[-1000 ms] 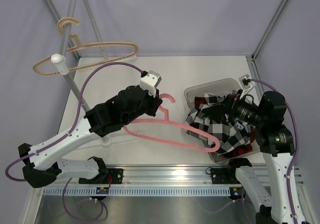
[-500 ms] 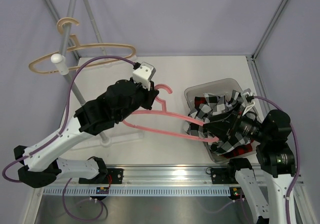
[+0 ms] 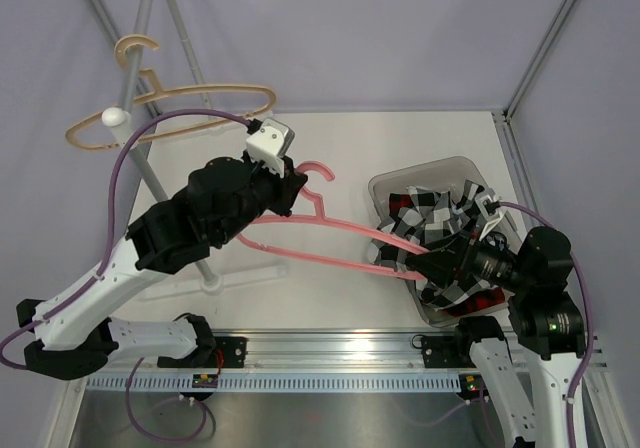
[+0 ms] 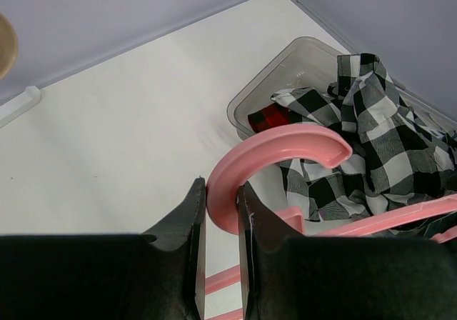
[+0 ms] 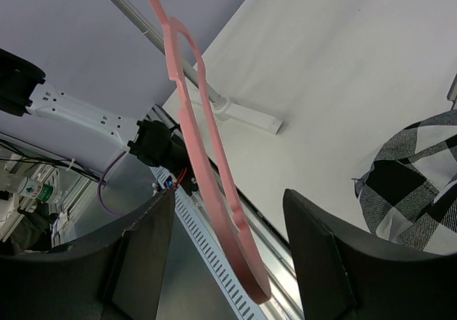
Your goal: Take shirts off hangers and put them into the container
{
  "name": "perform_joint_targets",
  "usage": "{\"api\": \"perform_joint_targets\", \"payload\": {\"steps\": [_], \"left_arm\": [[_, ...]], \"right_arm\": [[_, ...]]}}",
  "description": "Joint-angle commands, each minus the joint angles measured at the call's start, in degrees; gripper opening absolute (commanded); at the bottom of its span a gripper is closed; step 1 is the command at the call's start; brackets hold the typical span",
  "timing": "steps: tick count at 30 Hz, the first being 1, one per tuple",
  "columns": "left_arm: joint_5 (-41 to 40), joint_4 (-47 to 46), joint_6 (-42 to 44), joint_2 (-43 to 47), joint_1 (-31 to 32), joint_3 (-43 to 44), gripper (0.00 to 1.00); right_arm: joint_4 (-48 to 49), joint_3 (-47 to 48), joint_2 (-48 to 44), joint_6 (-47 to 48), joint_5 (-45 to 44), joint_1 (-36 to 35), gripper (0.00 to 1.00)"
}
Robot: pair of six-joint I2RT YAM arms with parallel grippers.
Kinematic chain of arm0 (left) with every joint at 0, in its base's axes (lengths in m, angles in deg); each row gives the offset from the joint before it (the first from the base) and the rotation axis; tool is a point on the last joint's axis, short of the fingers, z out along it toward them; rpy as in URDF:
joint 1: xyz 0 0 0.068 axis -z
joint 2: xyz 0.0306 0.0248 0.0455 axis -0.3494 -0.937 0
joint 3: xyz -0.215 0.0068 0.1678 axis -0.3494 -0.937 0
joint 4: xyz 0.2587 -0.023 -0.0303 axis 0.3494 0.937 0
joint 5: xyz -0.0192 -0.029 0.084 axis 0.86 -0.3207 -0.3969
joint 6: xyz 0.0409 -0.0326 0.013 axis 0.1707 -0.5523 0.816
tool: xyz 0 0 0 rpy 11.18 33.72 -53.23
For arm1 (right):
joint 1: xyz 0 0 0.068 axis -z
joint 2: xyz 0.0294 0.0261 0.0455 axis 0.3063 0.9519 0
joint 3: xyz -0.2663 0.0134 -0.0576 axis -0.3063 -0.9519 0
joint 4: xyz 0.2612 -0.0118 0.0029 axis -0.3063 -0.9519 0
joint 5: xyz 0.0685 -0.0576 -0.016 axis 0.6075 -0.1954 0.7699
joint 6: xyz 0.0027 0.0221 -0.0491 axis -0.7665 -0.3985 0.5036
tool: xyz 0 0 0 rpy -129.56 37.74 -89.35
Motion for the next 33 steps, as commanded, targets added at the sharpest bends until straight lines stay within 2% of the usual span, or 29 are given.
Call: {"api": "perform_joint_targets", "payload": {"steps": [1, 4, 5, 6, 7, 8, 9, 10, 11, 12, 13, 14, 18, 22, 25, 28, 29, 32, 33], "left_arm": [[-1.5, -1.46, 0.97, 1.54, -0.09, 3.02, 0.0], [-1.41, -1.46, 0.97, 1.28, -0.09, 3.37, 0.0], [-1.15, -1.63, 0.97, 1.28, -0.09, 3.37, 0.0], [-1.06, -1.55, 0.88, 1.28, -0.09, 3.54, 0.0], [-0.97, -1.63, 0.79, 1.37, -0.09, 3.54, 0.0], [-0.62, -1.81, 0.7, 1.45, -0.09, 3.37, 0.01], [-0.44, -1.81, 0.44, 1.54, -0.09, 3.37, 0.08], [-0.35, -2.16, 0.35, 1.98, -0.09, 3.28, 0.21], [0.34, -2.34, 0.35, 2.16, -0.09, 3.11, 0.59], [0.87, -3.12, 0.44, 2.42, -0.09, 2.93, 0.79], [1.05, -3.65, 0.35, 2.77, -0.09, 2.76, 0.95], [1.84, -4.35, 0.09, 3.9, -0.09, 2.32, 0.99], [8.07, -9.7, -2.1, 8.83, -0.09, -0.58, 0.99], [17.99, -9.99, -5.44, 12.61, 0.17, -2.07, 0.99], [20.56, -9.37, -8.43, 14.72, 2.01, -7.85, 0.99], [18.12, -7.79, -10.19, 15.17, 6.65, -15.84, 0.99], [14.71, -7.0, -10.72, 14.9, 8.07, -17.53, 0.99], [8.64, -5.85, -14.84, 13.94, 14.22, -24.81, 0.99], [7.66, -6.81, -15.9, 13.76, 15.72, -26.67, 0.99]], "right_arm": [[-0.55, -0.53, -0.67, 0.93, 1.73, -0.27, 0.68], [0.24, -0.35, -1.11, 0.4, 3.05, -0.27, 0.5], [0.24, -0.27, -1.02, 0.4, 3.32, -0.27, 0.39], [0.15, -0.09, -1.11, 0.4, 3.24, -0.27, 0.05], [0.24, 0.0, -1.02, 0.31, 3.24, -0.27, 0.0], [0.59, 0.0, -1.11, 0.31, 3.76, -0.27, 0.0], [0.94, 0.09, -1.2, 0.14, 4.2, -0.27, 0.0], [1.55, -0.09, -1.37, -1.17, 3.77, -0.19, 0.0], [2.08, -0.09, -1.29, -1.35, 3.59, -0.27, 0.0], [1.91, 0.35, -1.02, -1.36, 3.41, -0.27, 0.0], [1.82, 0.35, -0.85, -1.36, 3.15, -0.27, 0.0], [1.82, 0.35, -0.93, -1.27, 2.8, -0.27, 0.0], [0.59, 2.01, -1.46, -0.48, 0.61, -0.27, 0.0], [-1.69, 6.41, -0.07, 1.53, -4.75, -0.27, 0.0], [-1.96, 12.29, 3.54, 3.38, -7.56, -0.27, 0.0], [1.89, 17.64, 8.89, 3.04, -7.14, -0.27, 0.0], [2.87, 18.97, 12.13, 2.95, -6.35, -0.27, 0.0], [6.82, 23.98, 19.42, 1.73, -2.49, -0.27, 0.0], [8.31, 25.47, 21.28, 0.85, 1.35, -0.27, 0.0]]}}
